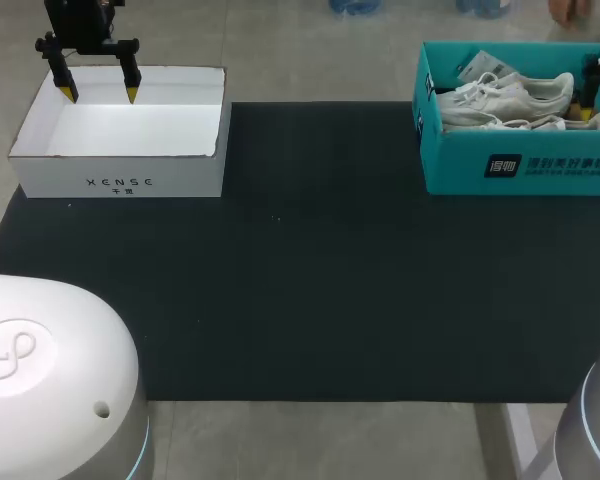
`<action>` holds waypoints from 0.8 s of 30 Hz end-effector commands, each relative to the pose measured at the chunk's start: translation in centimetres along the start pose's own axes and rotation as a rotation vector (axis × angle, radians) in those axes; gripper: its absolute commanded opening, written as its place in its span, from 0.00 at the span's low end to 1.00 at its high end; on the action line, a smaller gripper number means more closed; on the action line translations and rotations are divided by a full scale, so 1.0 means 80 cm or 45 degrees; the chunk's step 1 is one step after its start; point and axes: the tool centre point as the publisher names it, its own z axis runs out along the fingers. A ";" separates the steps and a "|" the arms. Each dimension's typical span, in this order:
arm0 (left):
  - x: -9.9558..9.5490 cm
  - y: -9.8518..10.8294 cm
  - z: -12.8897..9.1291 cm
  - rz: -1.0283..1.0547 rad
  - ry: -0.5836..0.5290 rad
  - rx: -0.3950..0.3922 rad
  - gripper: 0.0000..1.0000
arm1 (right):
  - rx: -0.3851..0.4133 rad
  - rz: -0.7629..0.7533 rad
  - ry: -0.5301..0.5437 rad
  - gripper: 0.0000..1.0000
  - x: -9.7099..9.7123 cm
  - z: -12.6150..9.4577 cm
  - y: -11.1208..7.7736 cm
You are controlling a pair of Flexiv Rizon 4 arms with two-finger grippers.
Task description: Take the shoe out of the shoebox, open the shoe tongue, remove and reinsert the insole, then place the shoe into the shoebox
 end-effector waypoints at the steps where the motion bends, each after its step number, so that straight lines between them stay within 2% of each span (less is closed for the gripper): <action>1: 0.000 0.000 0.000 0.000 0.000 0.000 1.00 | 0.030 0.004 0.017 1.00 0.001 0.022 0.016; 6: 0.000 0.000 0.000 0.000 0.000 0.000 1.00 | 0.046 0.017 0.035 1.00 0.004 0.040 0.017; 24: 0.000 0.000 0.000 0.000 0.000 0.000 1.00 | 0.053 0.082 0.029 1.00 -0.007 0.064 0.032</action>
